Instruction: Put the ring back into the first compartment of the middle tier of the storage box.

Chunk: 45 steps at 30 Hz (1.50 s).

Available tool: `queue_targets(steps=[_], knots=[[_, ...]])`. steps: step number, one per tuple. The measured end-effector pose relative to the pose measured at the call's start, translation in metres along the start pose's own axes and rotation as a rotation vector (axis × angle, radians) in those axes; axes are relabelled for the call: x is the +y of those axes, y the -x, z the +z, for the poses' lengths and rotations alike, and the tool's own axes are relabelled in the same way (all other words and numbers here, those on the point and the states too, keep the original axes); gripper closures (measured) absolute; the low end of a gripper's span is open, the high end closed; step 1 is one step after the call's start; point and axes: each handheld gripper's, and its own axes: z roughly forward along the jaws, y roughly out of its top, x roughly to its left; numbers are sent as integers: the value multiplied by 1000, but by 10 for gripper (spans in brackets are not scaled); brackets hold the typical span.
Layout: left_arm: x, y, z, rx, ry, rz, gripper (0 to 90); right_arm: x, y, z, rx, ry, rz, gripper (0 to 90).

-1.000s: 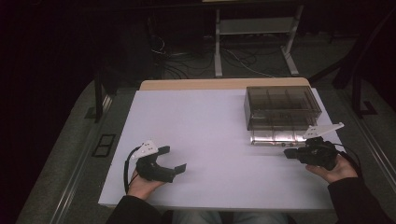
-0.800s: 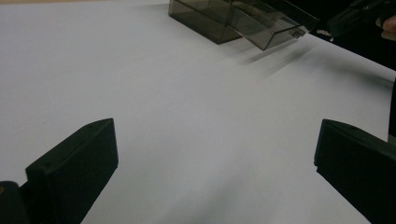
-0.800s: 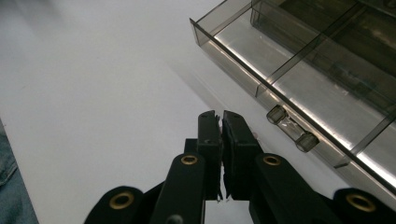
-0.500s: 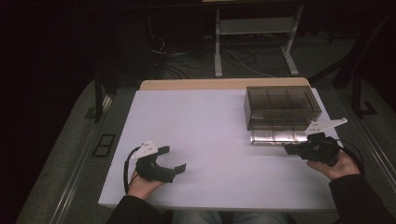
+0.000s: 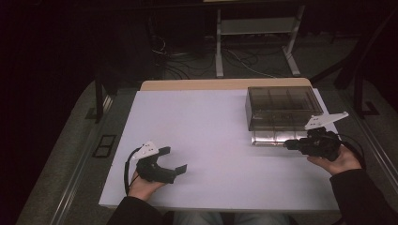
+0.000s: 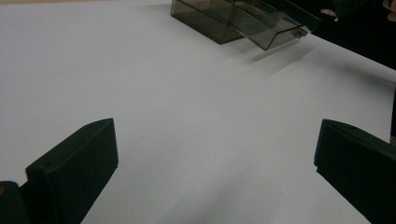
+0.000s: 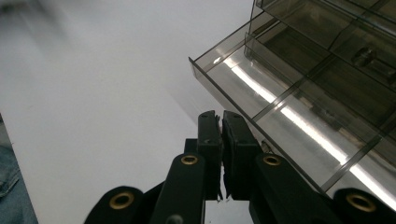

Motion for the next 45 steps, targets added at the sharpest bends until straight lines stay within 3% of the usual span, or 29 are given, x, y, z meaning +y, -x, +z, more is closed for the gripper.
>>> queue_targets(steps=[45], knots=[[0, 0, 0, -1, 0, -1, 0, 28, 17, 14, 1, 39, 29, 851]])
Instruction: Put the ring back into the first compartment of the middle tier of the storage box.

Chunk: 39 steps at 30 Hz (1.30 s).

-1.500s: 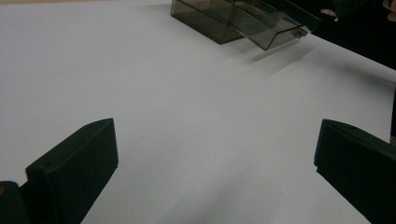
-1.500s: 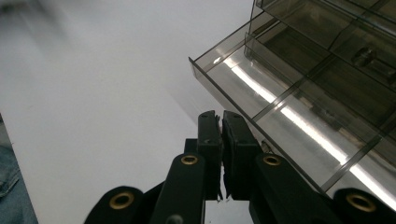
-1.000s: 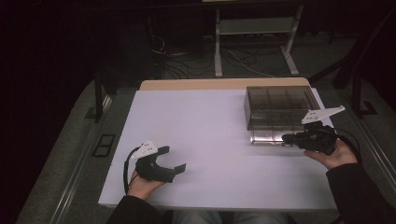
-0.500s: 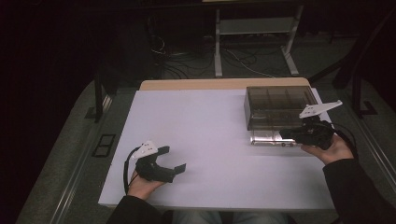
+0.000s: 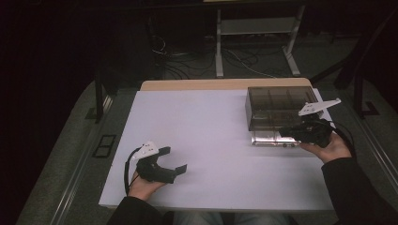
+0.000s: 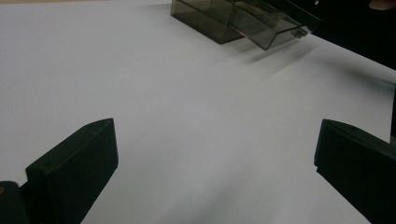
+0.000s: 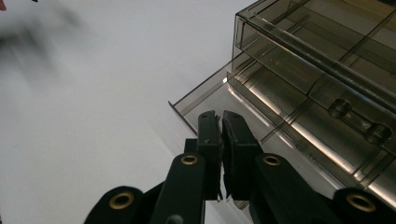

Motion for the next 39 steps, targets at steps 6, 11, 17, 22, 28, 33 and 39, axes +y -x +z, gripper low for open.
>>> queue_targets(steps=[6, 11, 17, 22, 28, 33, 39], knots=[[0, 0, 0, 0, -1, 1, 0, 2, 2, 5, 2, 2, 4, 849], [0, 0, 0, 0, 0, -1, 0, 3, 4, 10, 2, 3, 13, 849], [0, 0, 0, -2, 0, 1, 0, 3, 6, 13, 3, 5, 20, 849], [0, 0, 0, -1, 1, -1, 0, 3, 7, 17, 6, 3, 29, 849], [0, 0, 0, -2, 1, -1, 0, 3, 8, 22, 11, 1, 33, 849], [0, 0, 0, -2, -1, 0, 0, 3, 8, 26, 15, -5, 35, 849], [0, 0, 0, -1, 0, -1, 0, 3, 9, 31, 16, -14, 37, 849]])
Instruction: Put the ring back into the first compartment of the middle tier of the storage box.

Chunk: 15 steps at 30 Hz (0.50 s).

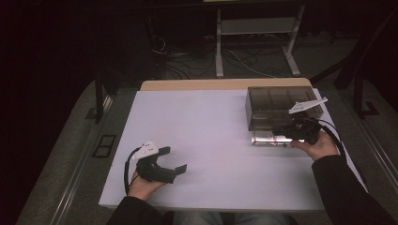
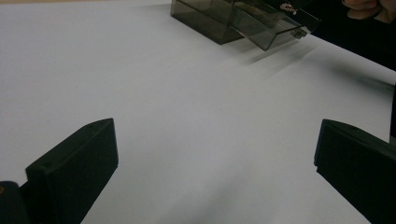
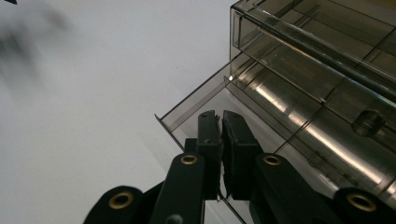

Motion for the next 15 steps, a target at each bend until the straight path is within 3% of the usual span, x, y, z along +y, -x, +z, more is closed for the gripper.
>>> queue_targets(steps=[15], knots=[[0, 0, 0, 0, 0, 0, 0, -3, 2, 13, 5, -21, 9, 849]])
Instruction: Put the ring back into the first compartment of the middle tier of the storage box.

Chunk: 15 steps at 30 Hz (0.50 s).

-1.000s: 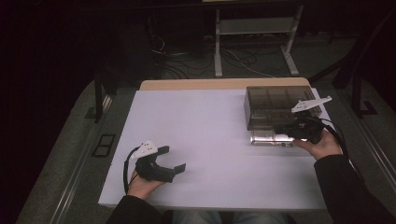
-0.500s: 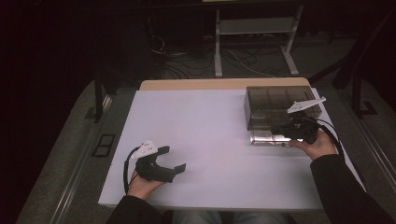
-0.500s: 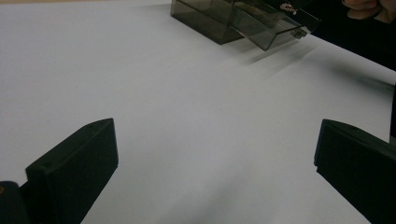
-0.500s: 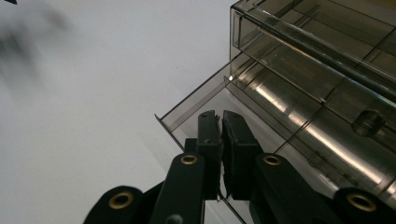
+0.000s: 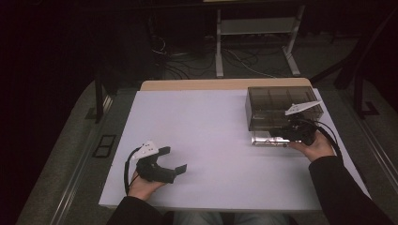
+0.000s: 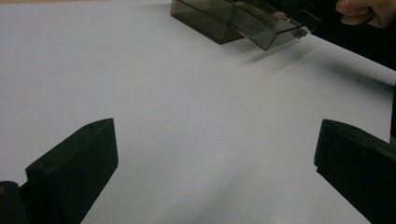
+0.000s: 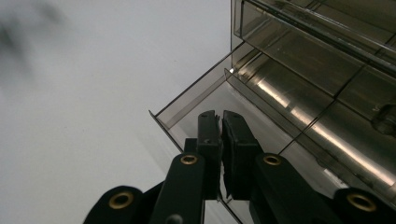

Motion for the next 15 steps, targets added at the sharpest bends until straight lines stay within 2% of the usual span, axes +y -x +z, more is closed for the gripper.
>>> queue_targets(steps=[15], knots=[[0, 0, 0, 0, 1, 1, 0, -2, 2, 14, -2, -31, 11, 848]])
